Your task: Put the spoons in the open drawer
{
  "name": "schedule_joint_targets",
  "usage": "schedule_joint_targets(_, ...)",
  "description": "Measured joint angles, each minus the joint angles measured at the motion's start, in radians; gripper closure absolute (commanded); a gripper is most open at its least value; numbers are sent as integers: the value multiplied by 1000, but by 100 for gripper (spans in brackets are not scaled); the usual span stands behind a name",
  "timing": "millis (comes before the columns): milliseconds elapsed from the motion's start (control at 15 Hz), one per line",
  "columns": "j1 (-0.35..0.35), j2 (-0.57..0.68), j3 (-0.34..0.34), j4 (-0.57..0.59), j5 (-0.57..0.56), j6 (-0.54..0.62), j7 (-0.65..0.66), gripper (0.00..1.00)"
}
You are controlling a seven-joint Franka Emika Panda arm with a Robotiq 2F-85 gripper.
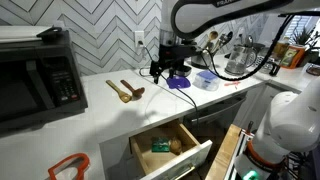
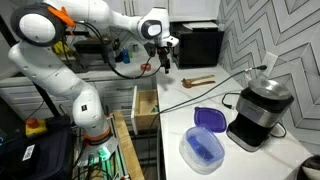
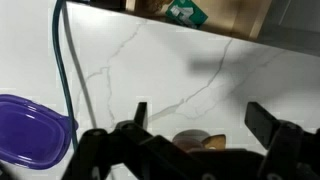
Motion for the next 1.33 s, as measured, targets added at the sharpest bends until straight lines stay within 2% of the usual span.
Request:
schedule_joint_targets(533, 0, 0, -2, 0, -1, 0, 0, 0)
schedule_joint_targets(667, -15, 1, -20, 4, -1, 4, 49, 0)
schedule_joint_targets(867, -74, 0, -87, 23, -2, 7, 90, 0)
schedule_joint_targets(1333, -259, -10, -239, 59, -50, 16, 163, 0)
